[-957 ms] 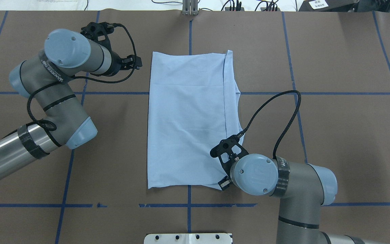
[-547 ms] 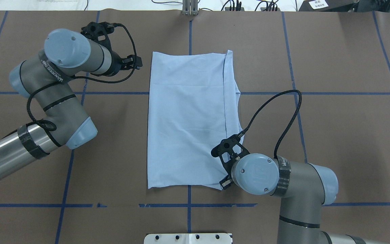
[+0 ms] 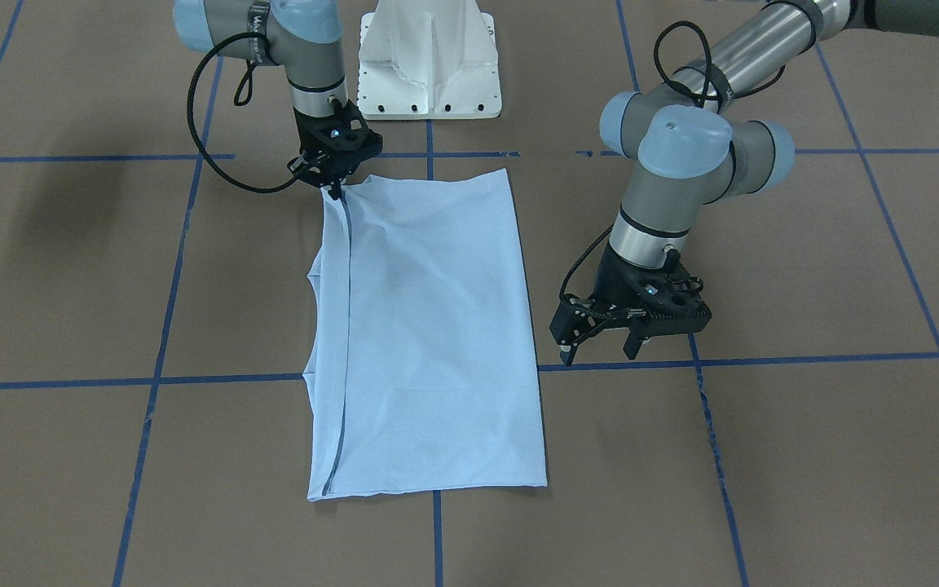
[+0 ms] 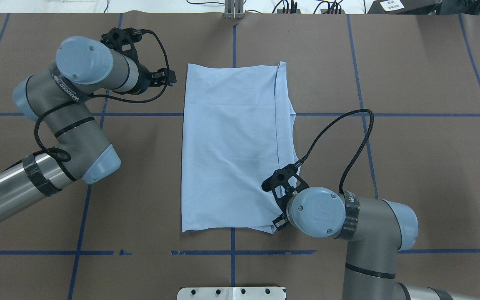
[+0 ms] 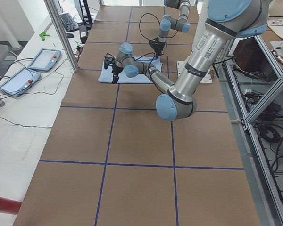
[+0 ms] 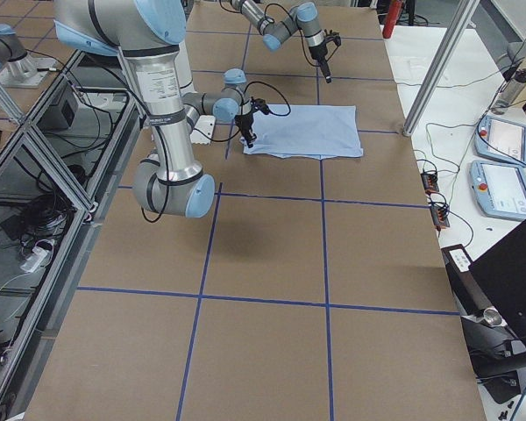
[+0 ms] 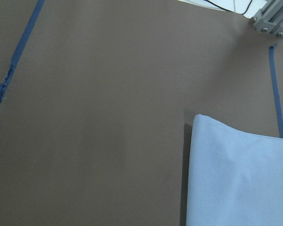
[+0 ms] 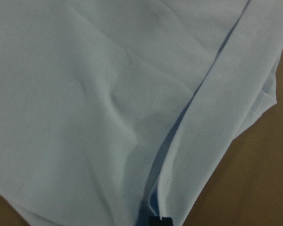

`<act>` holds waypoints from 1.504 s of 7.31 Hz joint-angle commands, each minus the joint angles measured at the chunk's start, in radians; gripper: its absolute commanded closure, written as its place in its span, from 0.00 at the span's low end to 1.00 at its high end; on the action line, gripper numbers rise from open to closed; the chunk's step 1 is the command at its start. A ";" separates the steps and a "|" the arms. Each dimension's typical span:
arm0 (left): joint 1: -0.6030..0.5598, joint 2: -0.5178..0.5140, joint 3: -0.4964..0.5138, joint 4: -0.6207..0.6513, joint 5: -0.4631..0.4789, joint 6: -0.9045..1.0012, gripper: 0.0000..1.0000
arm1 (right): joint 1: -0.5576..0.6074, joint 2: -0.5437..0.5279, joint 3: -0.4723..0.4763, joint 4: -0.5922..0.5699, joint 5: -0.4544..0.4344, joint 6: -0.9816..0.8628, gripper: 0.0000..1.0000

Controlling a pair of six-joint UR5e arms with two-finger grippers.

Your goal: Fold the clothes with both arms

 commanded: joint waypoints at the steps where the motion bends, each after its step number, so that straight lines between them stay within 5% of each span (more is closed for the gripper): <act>1: 0.001 -0.002 0.001 0.000 0.001 0.000 0.00 | 0.027 0.001 0.001 0.000 0.010 -0.037 1.00; 4: 0.001 0.003 0.006 0.000 0.001 0.000 0.00 | 0.034 -0.084 0.024 0.000 0.079 -0.017 1.00; 6: 0.003 0.006 0.038 -0.047 0.002 0.002 0.00 | 0.037 -0.232 0.134 0.002 0.204 0.140 0.93; 7: 0.003 0.006 0.072 -0.104 0.004 0.003 0.00 | 0.037 -0.225 0.138 0.002 0.228 0.203 0.01; 11: 0.001 0.006 0.072 -0.123 -0.022 0.008 0.00 | 0.145 -0.148 0.121 0.005 0.233 0.201 0.00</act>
